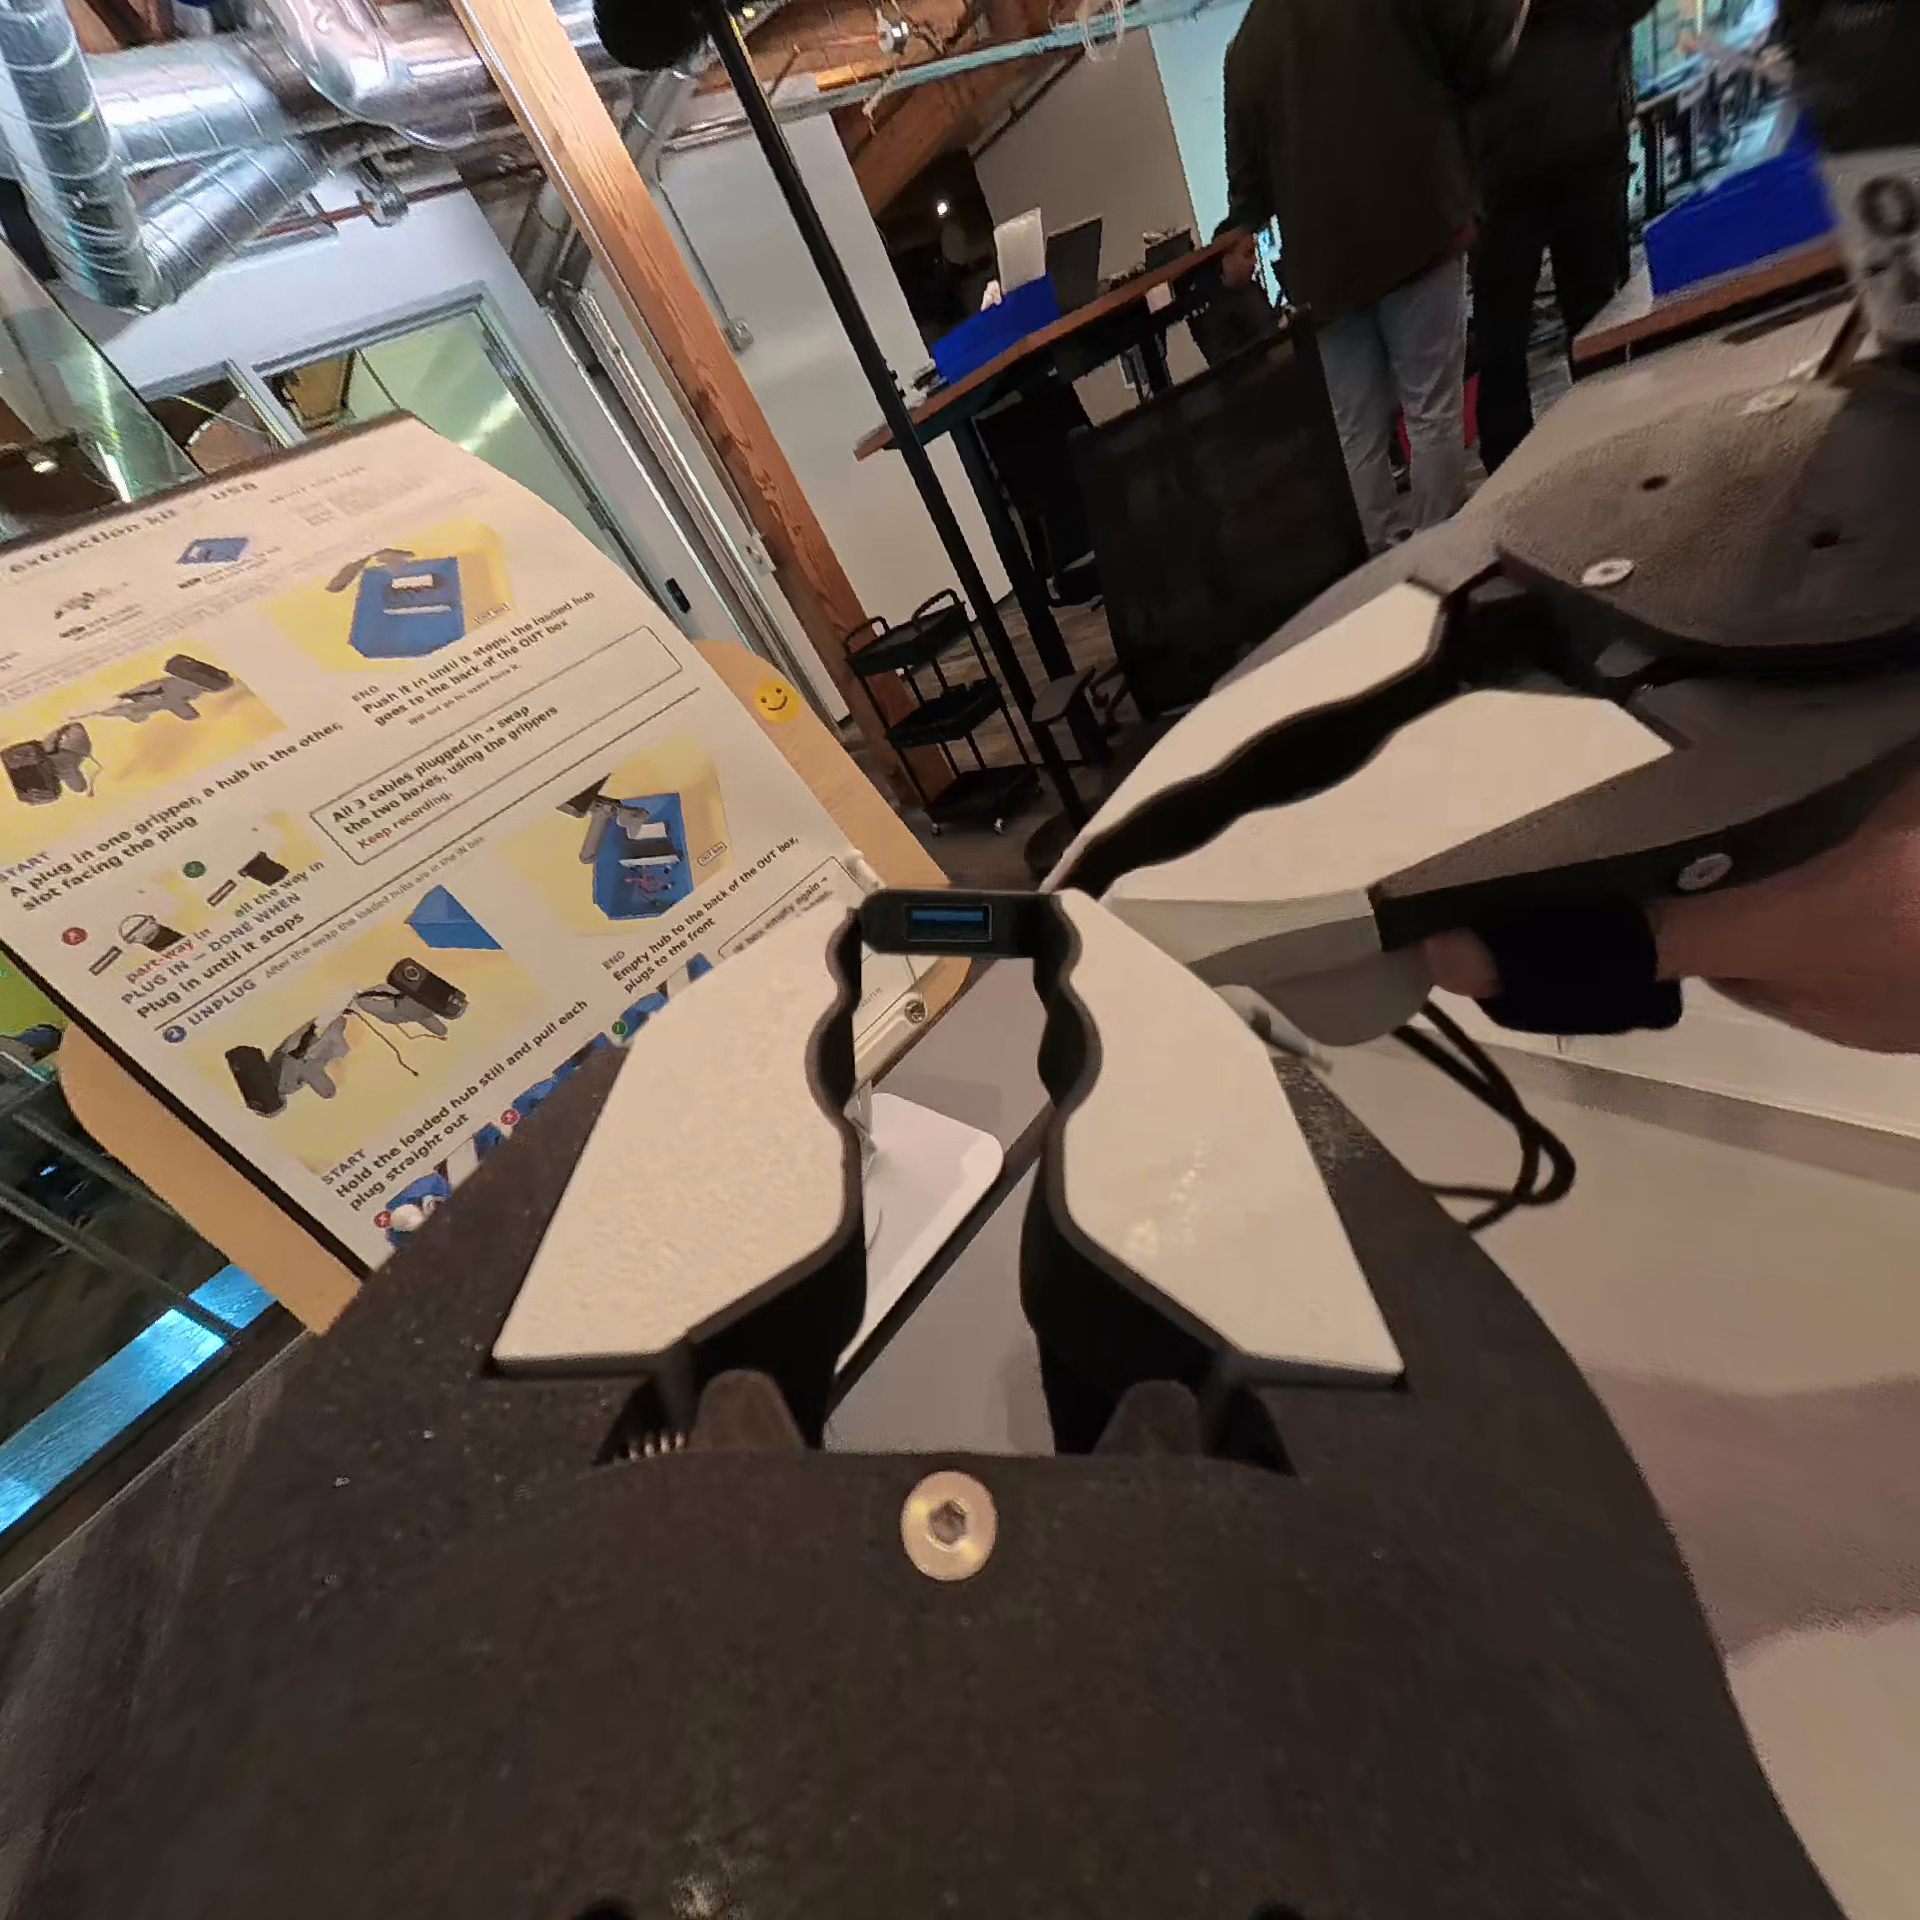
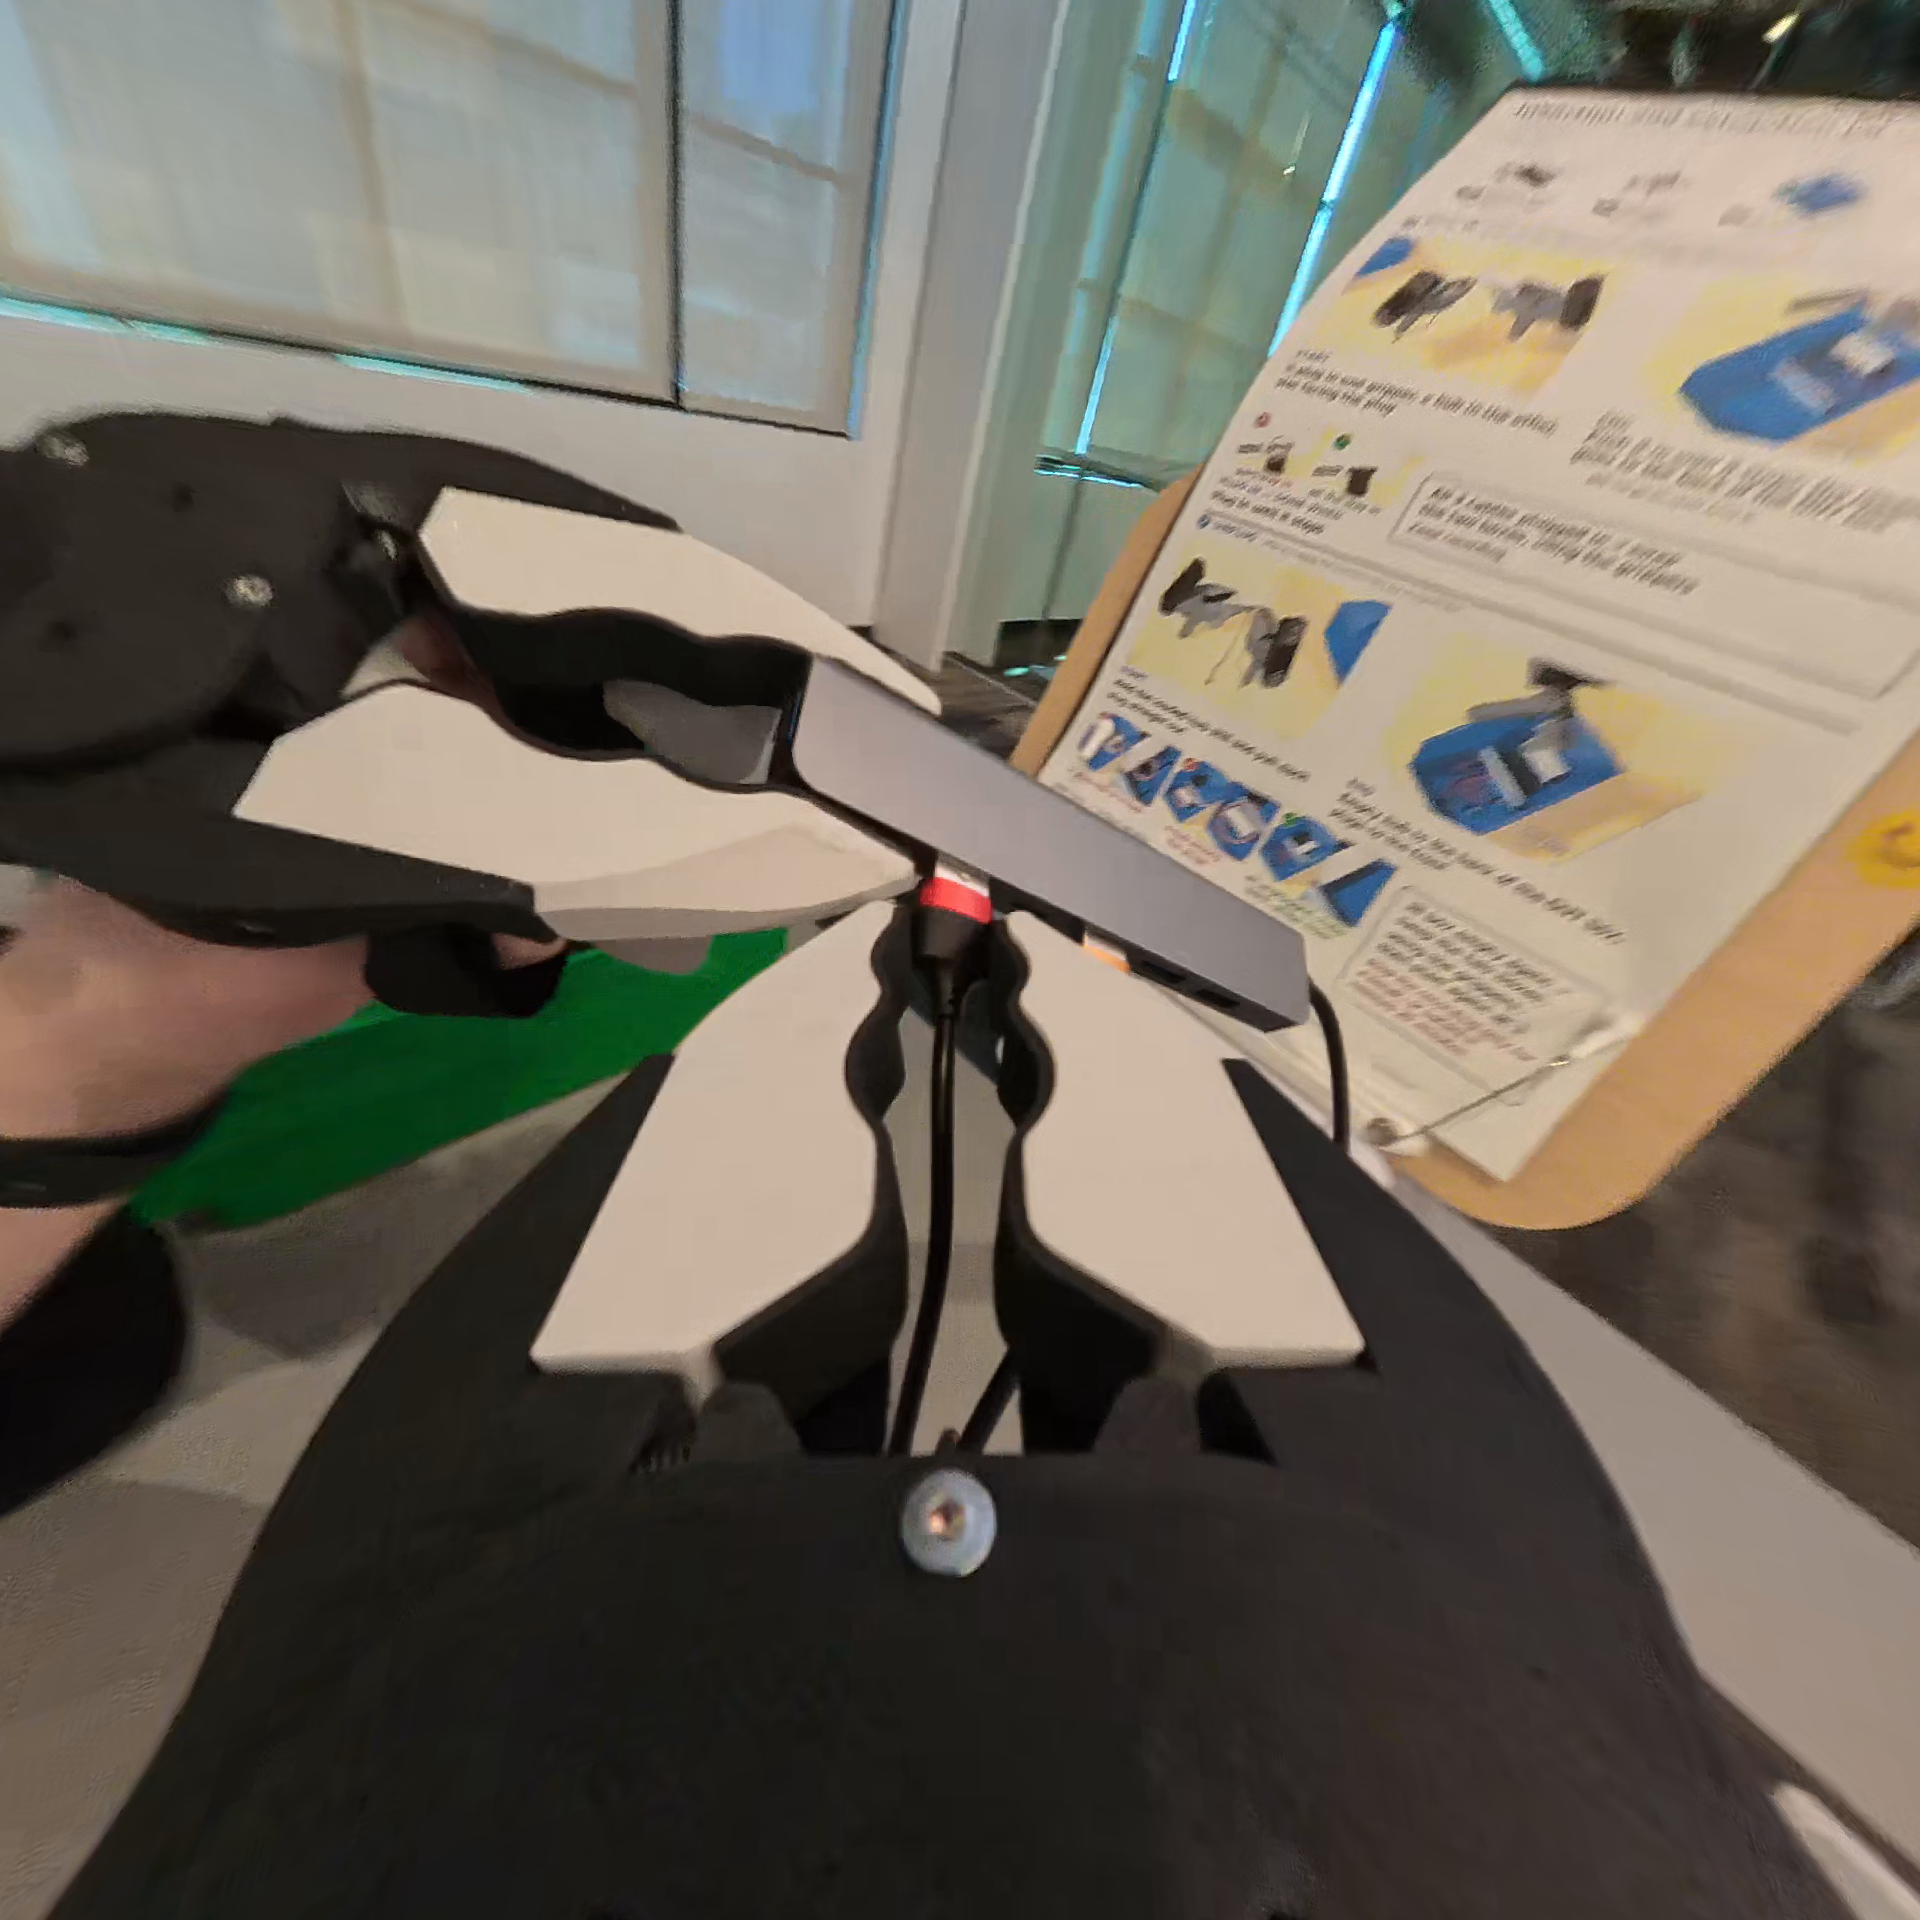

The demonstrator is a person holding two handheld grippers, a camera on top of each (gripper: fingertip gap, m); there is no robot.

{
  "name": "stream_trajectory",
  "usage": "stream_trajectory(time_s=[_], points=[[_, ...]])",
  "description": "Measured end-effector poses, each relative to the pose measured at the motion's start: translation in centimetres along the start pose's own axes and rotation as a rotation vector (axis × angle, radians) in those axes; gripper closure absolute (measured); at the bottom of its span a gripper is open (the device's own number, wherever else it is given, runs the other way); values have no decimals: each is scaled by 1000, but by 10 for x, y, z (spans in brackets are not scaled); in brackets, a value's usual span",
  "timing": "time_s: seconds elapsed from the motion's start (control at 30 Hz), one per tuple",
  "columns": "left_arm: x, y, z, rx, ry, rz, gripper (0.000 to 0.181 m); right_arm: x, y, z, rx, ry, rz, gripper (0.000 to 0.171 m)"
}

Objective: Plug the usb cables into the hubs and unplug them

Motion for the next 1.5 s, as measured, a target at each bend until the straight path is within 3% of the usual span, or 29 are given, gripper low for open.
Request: stream_trajectory(time_s=[0.03, 0.17, 0.37, 0.77, 0.93, 0.97, 1.0, 1.03, 1.13, 1.23, 1.37, 1.5], points=[[-2, 0, -1, 14, -9, -3, 150, -1, -1, -2, -45, -8, 29, 157], [-5, 2, -2, 91, -44, -49, 150, -4, -3, -6, -169, -37, 114, 157], [-5, 6, -12, 79, 66, -161, 151, -9, -1, -15, -200, 11, 202, 157], [-28, 11, -33, 181, 184, -216, 151, -20, -13, -36, -84, 161, 190, 156], [-39, 13, -42, 183, 237, -191, 151, -26, -17, -43, -22, 225, 91, 156], [-41, 10, -41, 190, 236, -231, 181, -27, -21, -44, -14, 236, 58, 157], [-55, -13, -43, 246, 291, -456, 181, -30, -24, -46, 9, 265, 35, 158], [-66, -30, -41, 258, 287, -519, 181, -34, -26, -48, 2, 280, 35, 159], [-89, -57, -42, -19, 350, -340, 181, -36, -22, -47, -92, 202, 88, 158], [-81, -65, -27, -237, 189, -153, 181, -27, -18, -34, -59, 114, 5, 159], [-76, -68, -12, -342, 147, -59, 181, -17, -9, 1, -27, -94, -94, 158], [-65, -68, 10, -328, -42, -63, 171, -11, 1, 33, 17, -211, -125, 158]])
Point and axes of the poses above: each gripper's, where its closed fingertips meet, x out along the fingers, z out of its underside, y = z × x across the jaws, the point moved 4 cm from there along -x, back along the fingers, and after that the axes turned 3 degrees about -x, right-handed, at the moved point
